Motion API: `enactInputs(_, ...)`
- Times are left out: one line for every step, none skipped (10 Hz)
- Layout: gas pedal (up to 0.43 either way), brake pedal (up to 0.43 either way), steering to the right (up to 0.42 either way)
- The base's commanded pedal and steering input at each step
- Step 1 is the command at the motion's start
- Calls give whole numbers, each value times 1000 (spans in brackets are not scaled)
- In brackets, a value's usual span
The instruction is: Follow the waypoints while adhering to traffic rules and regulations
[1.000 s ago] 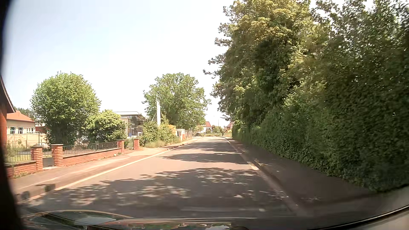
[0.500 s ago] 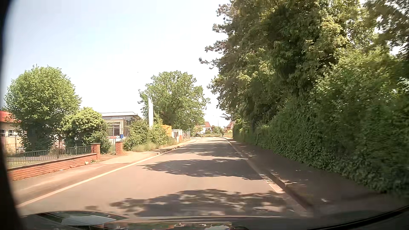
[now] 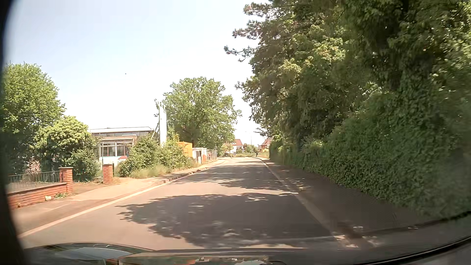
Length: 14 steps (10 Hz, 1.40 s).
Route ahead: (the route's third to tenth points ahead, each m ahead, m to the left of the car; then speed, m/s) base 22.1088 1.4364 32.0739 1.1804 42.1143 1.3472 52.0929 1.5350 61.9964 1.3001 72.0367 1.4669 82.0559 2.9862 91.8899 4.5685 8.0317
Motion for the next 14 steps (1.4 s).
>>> enactInputs(118, 0, -1)
enactInputs(130, 0, -1)
enactInputs(130, 0, -1)
enactInputs(130, 0, -1)
enactInputs(130, 0, -1)
enactInputs(130, 0, -1)
enactInputs(130, 0, -1)
enactInputs(130, 0, -1)
enactInputs(130, 0, -1)
enactInputs(130, 0, -1)
enactInputs(130, 0, -1)
enactInputs(130, 0, -1)
enactInputs(130, 0, 0)
enactInputs(130, 0, 0)
